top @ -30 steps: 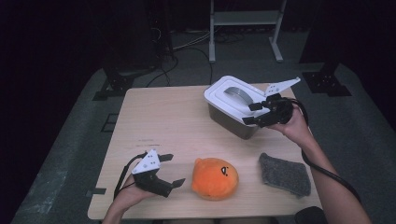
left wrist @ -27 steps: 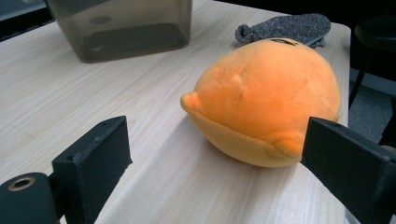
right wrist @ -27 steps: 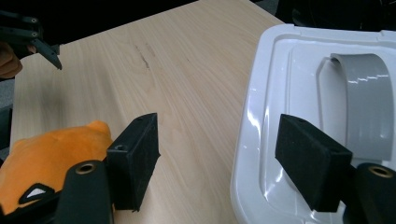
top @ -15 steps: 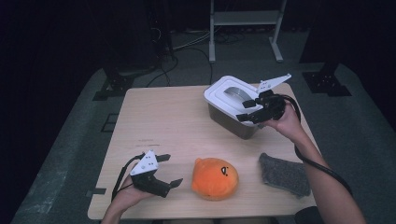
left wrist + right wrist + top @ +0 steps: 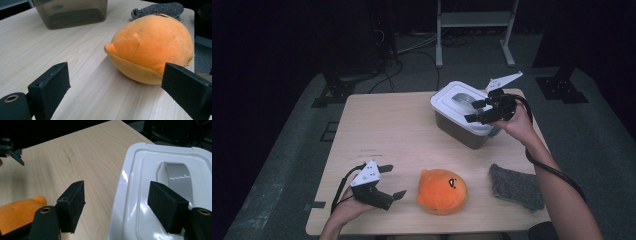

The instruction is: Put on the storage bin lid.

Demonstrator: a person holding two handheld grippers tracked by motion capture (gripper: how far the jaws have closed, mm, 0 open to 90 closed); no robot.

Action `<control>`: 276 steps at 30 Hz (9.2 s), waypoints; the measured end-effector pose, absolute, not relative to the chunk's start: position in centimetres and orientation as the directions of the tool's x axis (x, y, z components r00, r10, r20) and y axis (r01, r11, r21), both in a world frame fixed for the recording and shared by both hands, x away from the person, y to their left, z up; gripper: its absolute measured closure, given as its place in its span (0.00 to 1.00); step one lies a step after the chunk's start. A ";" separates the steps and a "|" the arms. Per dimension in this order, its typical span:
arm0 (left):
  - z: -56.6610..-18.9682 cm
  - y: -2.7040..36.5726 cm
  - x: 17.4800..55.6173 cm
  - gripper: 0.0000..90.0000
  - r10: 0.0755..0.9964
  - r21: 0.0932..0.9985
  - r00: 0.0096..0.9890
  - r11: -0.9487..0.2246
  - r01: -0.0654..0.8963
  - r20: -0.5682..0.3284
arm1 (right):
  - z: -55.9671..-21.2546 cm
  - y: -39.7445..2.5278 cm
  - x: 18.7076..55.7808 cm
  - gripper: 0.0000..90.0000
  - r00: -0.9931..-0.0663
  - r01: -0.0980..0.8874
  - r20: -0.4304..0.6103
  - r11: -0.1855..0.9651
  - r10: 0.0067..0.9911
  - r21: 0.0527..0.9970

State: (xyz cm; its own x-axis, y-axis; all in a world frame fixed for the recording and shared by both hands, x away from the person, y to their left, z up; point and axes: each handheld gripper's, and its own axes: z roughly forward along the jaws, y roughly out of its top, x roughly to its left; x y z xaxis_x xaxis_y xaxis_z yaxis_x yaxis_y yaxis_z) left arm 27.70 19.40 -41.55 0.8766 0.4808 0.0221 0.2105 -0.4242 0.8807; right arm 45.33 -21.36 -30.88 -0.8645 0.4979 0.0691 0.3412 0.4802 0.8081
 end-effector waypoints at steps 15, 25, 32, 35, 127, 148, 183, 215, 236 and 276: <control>-41.5 19.2 27.8 0.08 0.469 0.887 0.883 -0.418 0.197 0.025 | -30.7 -21.5 47.9 0.31 -0.841 0.346 0.046 0.471 0.539 0.812; -41.8 19.2 27.8 0.08 0.465 0.888 0.885 -0.418 0.194 0.025 | -31.5 -21.5 50.3 0.31 -0.812 0.375 0.040 0.468 0.582 0.800; -42.0 19.2 27.9 0.08 0.463 0.887 0.886 -0.417 0.200 0.018 | -32.3 -21.4 51.6 0.31 -0.792 0.401 0.042 0.466 0.609 0.788; -42.1 19.2 27.9 0.08 0.460 0.885 0.888 -0.421 0.198 0.020 | -32.7 -21.2 52.2 0.33 -0.784 0.410 0.039 0.470 0.620 0.782; -41.5 19.8 27.6 0.08 0.455 0.895 0.890 -0.411 0.173 0.037 | -34.0 -13.5 48.5 0.74 -0.939 0.307 0.141 0.581 0.313 0.754; -41.5 19.7 27.6 0.08 0.452 0.894 0.891 -0.415 0.170 0.041 | -34.1 -12.2 48.2 0.74 -0.948 0.290 0.141 0.588 0.286 0.756; -41.4 20.0 27.6 0.08 0.456 0.898 0.889 -0.406 0.168 0.040 | -29.2 -16.1 46.2 0.74 -0.935 0.269 0.077 0.550 0.346 0.791; -41.5 19.9 27.6 0.08 0.454 0.888 0.890 -0.428 0.166 0.053 | -28.5 -28.5 40.2 0.74 -0.870 0.337 0.081 0.466 0.487 0.818; -41.6 19.8 27.6 0.08 0.456 0.888 0.889 -0.427 0.173 0.046 | -31.3 -35.2 36.6 0.74 -0.813 0.407 0.120 0.409 0.570 0.817; -41.6 19.7 27.6 0.08 0.449 0.885 0.892 -0.433 0.169 0.050 | -41.0 -38.1 35.7 0.74 -0.742 0.550 0.236 0.369 0.628 0.749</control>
State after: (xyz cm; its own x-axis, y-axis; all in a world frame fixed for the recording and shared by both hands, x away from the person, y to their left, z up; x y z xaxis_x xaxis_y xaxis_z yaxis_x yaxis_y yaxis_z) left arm 27.60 19.75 -41.59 0.8922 0.4489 0.0499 0.1685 -0.4334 0.8853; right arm 35.66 -38.12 -40.99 -0.7417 0.6280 0.2356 0.5504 0.3691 0.7489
